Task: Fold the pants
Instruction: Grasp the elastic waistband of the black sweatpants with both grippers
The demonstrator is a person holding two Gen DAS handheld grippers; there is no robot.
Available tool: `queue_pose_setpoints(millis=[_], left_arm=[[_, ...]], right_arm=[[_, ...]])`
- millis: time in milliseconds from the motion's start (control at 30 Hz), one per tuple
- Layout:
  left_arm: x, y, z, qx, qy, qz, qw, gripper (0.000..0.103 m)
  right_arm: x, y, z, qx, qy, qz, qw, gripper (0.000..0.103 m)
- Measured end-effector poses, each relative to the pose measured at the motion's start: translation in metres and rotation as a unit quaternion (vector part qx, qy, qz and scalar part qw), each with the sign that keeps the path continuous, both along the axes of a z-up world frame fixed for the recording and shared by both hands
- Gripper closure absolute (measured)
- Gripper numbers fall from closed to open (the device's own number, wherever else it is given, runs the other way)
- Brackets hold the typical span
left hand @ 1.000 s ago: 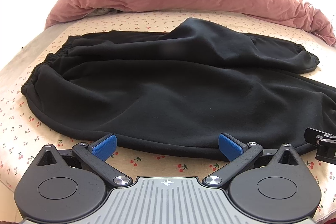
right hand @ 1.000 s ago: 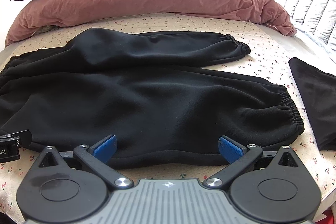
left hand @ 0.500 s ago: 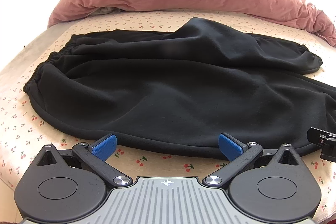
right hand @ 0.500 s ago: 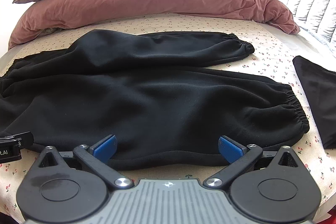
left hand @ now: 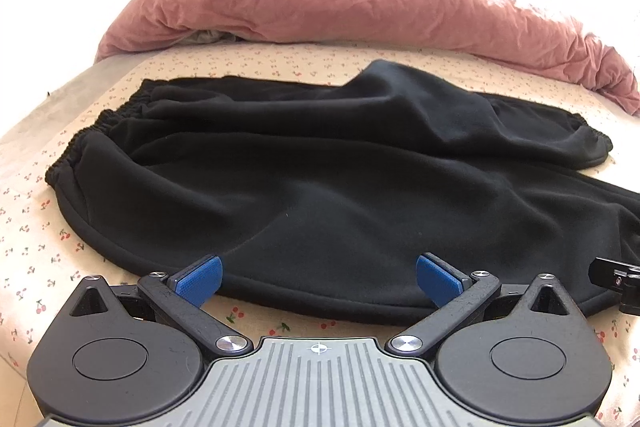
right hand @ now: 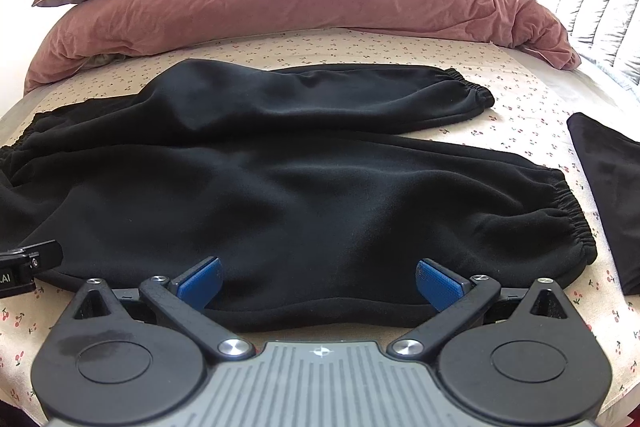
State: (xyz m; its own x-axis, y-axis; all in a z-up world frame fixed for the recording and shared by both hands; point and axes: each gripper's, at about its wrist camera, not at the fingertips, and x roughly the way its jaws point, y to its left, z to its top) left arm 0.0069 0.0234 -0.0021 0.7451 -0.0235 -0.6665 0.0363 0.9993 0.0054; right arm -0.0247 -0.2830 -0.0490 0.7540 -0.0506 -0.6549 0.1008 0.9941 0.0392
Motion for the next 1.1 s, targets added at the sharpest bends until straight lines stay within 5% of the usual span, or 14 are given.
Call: queue_pose_setpoints(millis=[333,533,733,833,900,967,1100], left_arm=[[0.025,0.040,0.009,0.019,0.009,0.028,0.9994,0.000],[0.037,0.066,0.015,0.037,0.024,0.029,0.9986,0.000],[0.070,0.146,0.006,-0.029,0.062,0.105,0.9921,0.001],[0.077,0.185,-0.008,-0.048,0.062,0.156,0.9846,0.006],[0.078,0.211,-0.019,-0.095,0.063,0.181,0.9768,0.012],[0.081,0.235,-0.029,-0.151,0.074,0.196,0.9662,0.032],[0.083,0.261,-0.035,-0.218,0.047,0.206,0.9528,0.052]], right_arm=[[0.015,-0.026,0.008,-0.001,0.046,0.001,0.999,0.000],[0.015,-0.050,0.014,0.025,0.031,-0.004,0.999,0.000],[0.007,-0.107,0.008,0.054,0.019,-0.060,0.997,0.012],[-0.002,-0.148,-0.005,0.095,0.024,-0.128,0.987,0.021],[-0.012,-0.168,-0.009,0.121,0.022,-0.166,0.978,0.022],[-0.020,-0.184,-0.012,0.147,0.013,-0.198,0.969,0.024],[-0.022,-0.199,-0.029,0.182,0.021,-0.219,0.958,0.038]])
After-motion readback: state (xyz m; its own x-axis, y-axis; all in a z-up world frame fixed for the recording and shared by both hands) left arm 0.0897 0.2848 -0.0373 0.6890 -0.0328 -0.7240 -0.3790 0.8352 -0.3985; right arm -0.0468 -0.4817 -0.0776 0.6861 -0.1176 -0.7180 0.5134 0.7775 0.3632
